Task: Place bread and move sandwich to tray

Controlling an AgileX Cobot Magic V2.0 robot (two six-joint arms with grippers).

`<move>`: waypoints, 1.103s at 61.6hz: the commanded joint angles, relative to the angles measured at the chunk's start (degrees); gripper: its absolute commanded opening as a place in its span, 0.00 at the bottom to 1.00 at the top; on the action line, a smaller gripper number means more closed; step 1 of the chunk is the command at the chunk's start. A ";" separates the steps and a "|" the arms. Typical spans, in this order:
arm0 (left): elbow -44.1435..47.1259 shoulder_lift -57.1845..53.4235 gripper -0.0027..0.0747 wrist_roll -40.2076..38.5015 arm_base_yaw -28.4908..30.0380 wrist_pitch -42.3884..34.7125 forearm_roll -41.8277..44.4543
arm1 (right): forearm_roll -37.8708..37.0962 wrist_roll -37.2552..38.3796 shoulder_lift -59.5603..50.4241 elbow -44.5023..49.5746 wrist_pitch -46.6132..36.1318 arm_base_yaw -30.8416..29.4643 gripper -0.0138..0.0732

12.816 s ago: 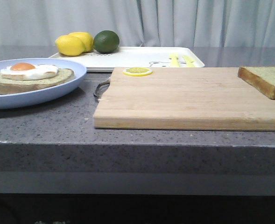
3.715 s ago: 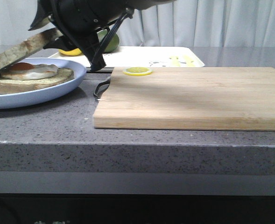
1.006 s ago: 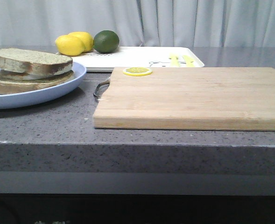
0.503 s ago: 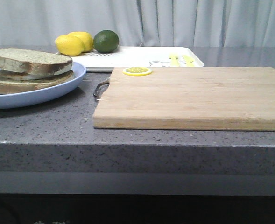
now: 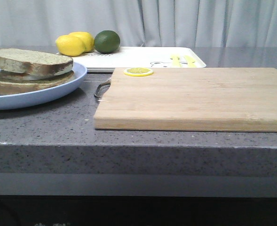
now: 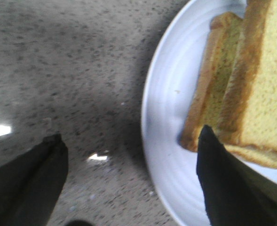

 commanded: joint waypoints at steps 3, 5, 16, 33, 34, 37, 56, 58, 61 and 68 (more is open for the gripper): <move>-1.90 -0.31 0.74 1.56 -0.14 -1.97 -5.49 | -0.26 -0.20 0.20 -1.28 -4.36 -0.27 0.60; -1.90 0.01 0.74 1.56 -0.14 -2.07 -5.49 | -0.26 -0.20 0.20 -1.28 -4.36 -0.27 0.60; -1.90 1.78 0.74 1.65 -0.14 -2.75 -5.49 | -0.26 -0.20 0.20 -1.28 -4.36 -0.27 0.60; -1.90 3.83 0.74 1.65 -0.14 -4.45 -5.49 | -0.26 -0.20 0.20 -1.28 -4.36 -0.27 0.60; -1.90 4.11 0.74 1.68 -0.14 -4.45 -5.69 | -0.26 -0.20 0.20 -1.28 -4.36 -0.27 0.60; -1.90 4.41 0.74 1.68 -0.14 -4.45 -5.84 | -0.26 -0.20 0.20 -1.28 -4.36 -0.27 0.60; -1.90 6.61 0.74 2.85 -3.97 -5.64 -6.56 | -0.26 -0.20 0.20 -1.28 -4.36 -0.27 0.60; -1.90 6.74 0.74 2.85 -4.30 -5.76 -6.56 | -0.26 -0.20 0.20 -1.28 -4.36 -0.27 0.60; -1.90 6.99 0.74 2.85 -4.76 -6.16 -6.56 | -0.26 -0.20 0.20 -1.28 -4.36 -0.27 0.60; -1.90 7.54 0.67 2.85 -5.04 -6.18 -6.56 | -0.26 -0.20 0.20 -1.28 -4.36 -0.27 0.60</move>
